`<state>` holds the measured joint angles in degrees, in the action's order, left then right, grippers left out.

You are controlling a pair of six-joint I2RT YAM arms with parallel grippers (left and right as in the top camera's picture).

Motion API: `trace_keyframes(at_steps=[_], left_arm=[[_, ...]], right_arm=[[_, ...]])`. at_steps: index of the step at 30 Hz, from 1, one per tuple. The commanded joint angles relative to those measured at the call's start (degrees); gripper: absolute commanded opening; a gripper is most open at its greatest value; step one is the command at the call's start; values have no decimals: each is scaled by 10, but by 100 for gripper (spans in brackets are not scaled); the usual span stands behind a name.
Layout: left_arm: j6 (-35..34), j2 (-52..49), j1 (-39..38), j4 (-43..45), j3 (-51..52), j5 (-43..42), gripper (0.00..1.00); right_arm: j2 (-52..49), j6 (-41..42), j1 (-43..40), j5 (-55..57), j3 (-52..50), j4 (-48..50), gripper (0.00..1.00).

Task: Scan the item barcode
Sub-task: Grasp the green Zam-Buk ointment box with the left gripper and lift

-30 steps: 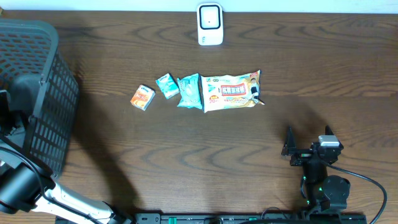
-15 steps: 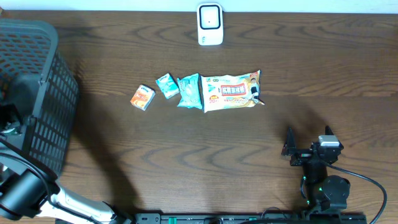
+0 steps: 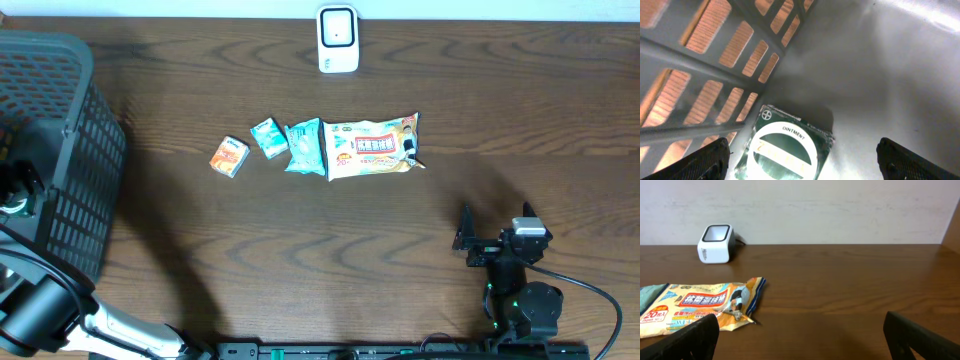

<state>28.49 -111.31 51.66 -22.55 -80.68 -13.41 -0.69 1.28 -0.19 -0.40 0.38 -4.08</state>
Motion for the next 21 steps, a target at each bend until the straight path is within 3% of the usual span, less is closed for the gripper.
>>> trace_keyframes(at_steps=[1, 16, 21], left_arm=[[2, -30, 2, 6, 4, 16, 93], [1, -83, 3, 4, 4, 22, 91], [-1, -77, 3, -8, 4, 18, 70]], right_arm=[[3, 4, 4, 1, -1, -3, 99], [3, 4, 4, 1, -1, -3, 99], [3, 4, 4, 1, -1, -3, 99]])
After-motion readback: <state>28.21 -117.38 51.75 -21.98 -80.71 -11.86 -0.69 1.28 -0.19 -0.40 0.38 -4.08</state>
